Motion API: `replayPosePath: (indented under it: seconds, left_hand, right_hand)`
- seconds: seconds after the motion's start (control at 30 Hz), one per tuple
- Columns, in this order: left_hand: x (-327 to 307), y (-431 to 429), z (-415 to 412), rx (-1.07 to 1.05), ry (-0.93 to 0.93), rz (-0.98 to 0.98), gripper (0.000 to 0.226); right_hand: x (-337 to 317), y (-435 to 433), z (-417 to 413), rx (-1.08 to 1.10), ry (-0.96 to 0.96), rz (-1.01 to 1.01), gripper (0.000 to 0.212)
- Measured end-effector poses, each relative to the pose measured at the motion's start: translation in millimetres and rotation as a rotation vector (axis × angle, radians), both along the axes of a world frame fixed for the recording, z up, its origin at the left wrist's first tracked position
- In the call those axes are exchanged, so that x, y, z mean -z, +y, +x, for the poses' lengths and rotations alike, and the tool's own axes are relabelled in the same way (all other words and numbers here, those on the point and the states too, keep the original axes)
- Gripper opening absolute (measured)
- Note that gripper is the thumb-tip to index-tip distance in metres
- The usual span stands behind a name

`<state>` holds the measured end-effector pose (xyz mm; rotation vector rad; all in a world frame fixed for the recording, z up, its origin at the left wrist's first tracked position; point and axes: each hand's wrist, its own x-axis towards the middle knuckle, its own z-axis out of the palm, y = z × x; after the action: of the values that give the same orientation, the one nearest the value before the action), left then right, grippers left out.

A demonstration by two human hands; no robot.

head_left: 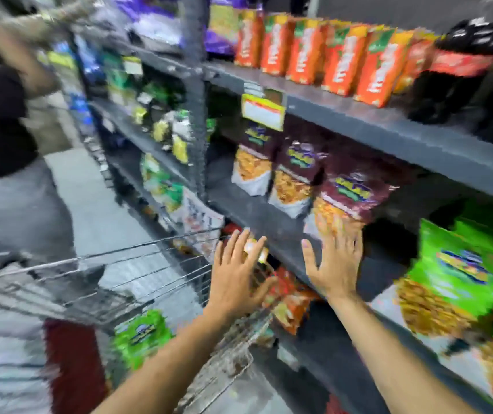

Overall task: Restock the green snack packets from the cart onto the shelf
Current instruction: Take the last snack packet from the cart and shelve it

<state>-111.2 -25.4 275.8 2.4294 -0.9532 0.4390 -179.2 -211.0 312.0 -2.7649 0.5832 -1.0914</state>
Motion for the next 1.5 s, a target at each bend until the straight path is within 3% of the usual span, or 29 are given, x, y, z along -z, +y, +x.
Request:
replayPosePath:
  seconds: [0.2, 0.43, 0.57, 0.73, 0.8, 0.9, 1.0, 1.1, 1.23, 1.33, 1.43, 1.5]
  left_hand:
    - [58, 123, 34, -0.368, 0.267, -0.029, 0.082]
    - [147, 188, 61, -0.678, 0.657, -0.128, 0.089]
    - [220, 202, 77, -0.863, 0.965, -0.182, 0.100]
    - [294, 193, 78, -1.000, 0.980, -0.159, 0.110]
    - [308, 189, 77, -1.029, 1.106, -0.176, 0.118]
    - [334, 186, 74, -1.068, 1.156, -0.192, 0.106]
    - [354, 189, 71, -1.074, 1.313, -0.087, 0.098]
    - [360, 188, 67, -1.131, 1.347, -0.141, 0.104]
    - [365, 187, 67, -1.174, 1.325, -0.360, 0.111]
    - [335, 177, 70, -1.078, 1.281, -0.551, 0.116]
    - [357, 189, 72, -1.118, 1.476, -0.643, 0.115]
    - [338, 177, 68, -0.993, 1.535, -0.674, 0.110]
  right_hand:
    - [49, 128, 108, -0.355, 0.087, 0.113, 0.051]
    - [144, 226, 181, -0.517, 0.328, 0.294, 0.054]
    - [228, 260, 208, -0.529, 0.477, 0.418, 0.054]
    - [319, 283, 223, -0.511, 0.630, 0.471, 0.046]
    - [342, 287, 229, -0.492, 0.658, 0.491, 0.046]
    - [388, 292, 242, -0.476, 0.815, 0.561, 0.045]
    - [429, 290, 242, -0.443, 0.927, 0.577, 0.052]
    - [441, 289, 241, -0.497, 0.985, 0.580, 0.046]
    - [430, 281, 255, -0.499, 0.972, 0.629, 0.035]
    - [386, 248, 250, -0.350, 0.896, 0.689, 0.027]
    - [387, 252, 256, -0.342, 0.835, 0.884, 0.030]
    - [340, 220, 242, -0.305, 0.749, 0.916, 0.032]
